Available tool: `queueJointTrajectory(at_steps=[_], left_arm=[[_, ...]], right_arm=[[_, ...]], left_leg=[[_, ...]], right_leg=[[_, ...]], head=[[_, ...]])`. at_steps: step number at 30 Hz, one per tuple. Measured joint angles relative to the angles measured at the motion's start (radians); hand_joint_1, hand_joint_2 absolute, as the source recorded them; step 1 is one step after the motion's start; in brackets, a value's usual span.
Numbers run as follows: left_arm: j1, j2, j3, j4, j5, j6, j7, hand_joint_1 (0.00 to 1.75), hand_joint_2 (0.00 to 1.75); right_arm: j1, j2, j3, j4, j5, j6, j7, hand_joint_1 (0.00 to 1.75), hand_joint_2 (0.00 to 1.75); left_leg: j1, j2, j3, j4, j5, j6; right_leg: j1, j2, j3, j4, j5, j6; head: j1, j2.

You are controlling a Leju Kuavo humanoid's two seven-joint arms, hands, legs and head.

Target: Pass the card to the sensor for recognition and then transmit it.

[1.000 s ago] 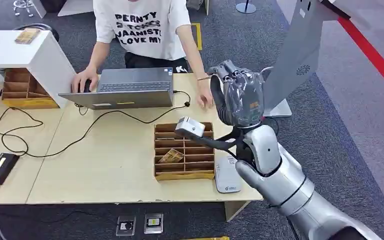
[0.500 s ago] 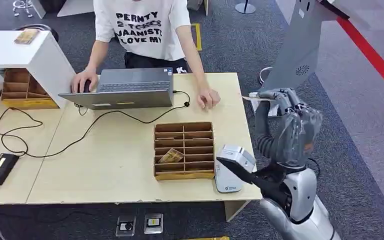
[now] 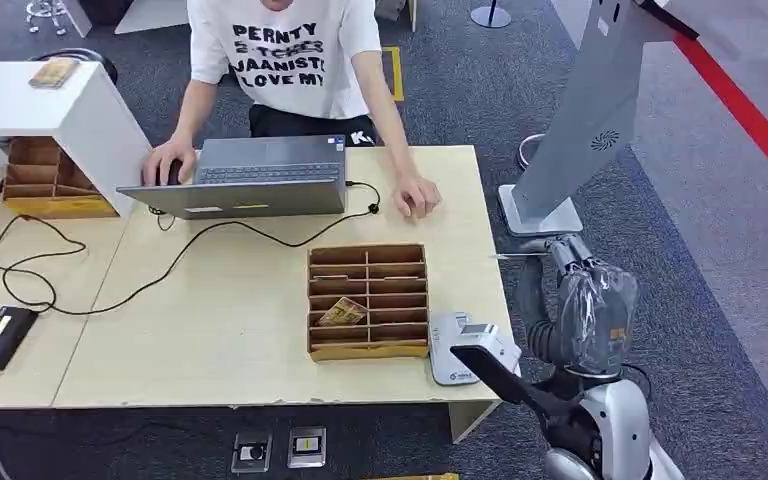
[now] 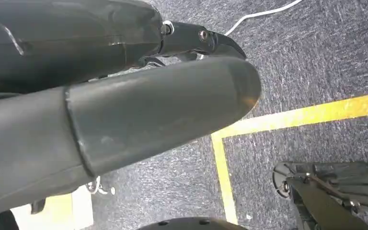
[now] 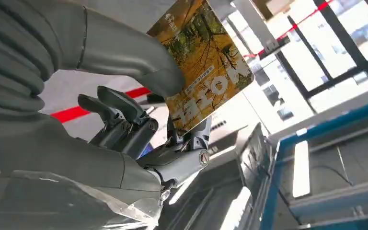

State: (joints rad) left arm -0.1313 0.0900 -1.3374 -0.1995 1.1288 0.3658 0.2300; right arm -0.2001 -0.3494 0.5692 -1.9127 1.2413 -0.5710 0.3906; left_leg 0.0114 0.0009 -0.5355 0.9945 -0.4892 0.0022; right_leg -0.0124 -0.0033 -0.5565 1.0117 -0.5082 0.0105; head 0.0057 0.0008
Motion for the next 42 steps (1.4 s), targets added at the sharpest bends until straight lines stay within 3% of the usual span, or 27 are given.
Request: queueJointTrajectory(at_steps=[6, 11, 19, 28, 34, 42], left_arm=[[0.000, 0.000, 0.011, 0.000, 0.010, 0.003, 0.011, 0.00, 0.00], [0.000, 0.000, 0.016, 0.000, 0.006, 0.000, 0.011, 0.00, 0.00], [-0.001, 0.000, 0.016, 0.000, -0.014, -0.015, 0.008, 0.00, 0.00], [-0.001, 0.000, 0.016, 0.000, -0.026, -0.024, 0.008, 0.00, 0.00], [-0.002, 0.000, 0.016, 0.000, -0.042, -0.025, 0.008, 0.00, 0.00], [-0.002, 0.000, 0.016, 0.000, -0.042, -0.024, 0.008, 0.00, 0.00]], right_arm=[[0.006, -0.016, 0.018, 0.014, -0.057, 0.191, 0.001, 1.75, 1.75], [0.001, -0.020, 0.041, 0.025, -0.124, 0.297, -0.007, 1.75, 1.75], [-0.030, -0.034, 0.080, 0.042, -0.350, 0.495, -0.040, 1.75, 1.75], [-0.097, -0.053, 0.117, 0.066, -0.435, 0.678, -0.025, 1.75, 1.75], [-0.153, -0.061, 0.146, 0.085, -0.548, 0.780, -0.012, 1.75, 1.75], [-0.233, -0.076, 0.193, 0.124, -0.629, 0.804, 0.005, 1.75, 1.75]], left_leg=[[0.000, 0.000, 0.000, 0.000, 0.000, 0.000], [0.000, 0.000, 0.000, 0.000, 0.000, 0.000], [0.000, 0.000, -0.001, 0.000, 0.000, 0.000], [0.000, 0.000, -0.001, 0.000, 0.000, 0.000], [0.000, 0.000, -0.001, 0.000, 0.000, 0.000], [0.000, 0.000, -0.001, 0.000, 0.000, 0.000]], right_leg=[[0.000, 0.000, 0.000, 0.000, 0.000, 0.000], [0.000, 0.000, 0.000, 0.000, 0.000, 0.000], [0.000, 0.000, 0.000, 0.000, 0.000, 0.000], [0.000, 0.000, 0.000, 0.000, 0.000, 0.000], [0.000, 0.000, 0.000, 0.000, 0.000, 0.000], [0.000, 0.000, 0.000, 0.000, 0.000, 0.000]], head=[[0.000, 0.000], [0.000, 0.000], [0.000, 0.000], [0.000, 0.000], [0.000, 0.000], [0.000, 0.000]])
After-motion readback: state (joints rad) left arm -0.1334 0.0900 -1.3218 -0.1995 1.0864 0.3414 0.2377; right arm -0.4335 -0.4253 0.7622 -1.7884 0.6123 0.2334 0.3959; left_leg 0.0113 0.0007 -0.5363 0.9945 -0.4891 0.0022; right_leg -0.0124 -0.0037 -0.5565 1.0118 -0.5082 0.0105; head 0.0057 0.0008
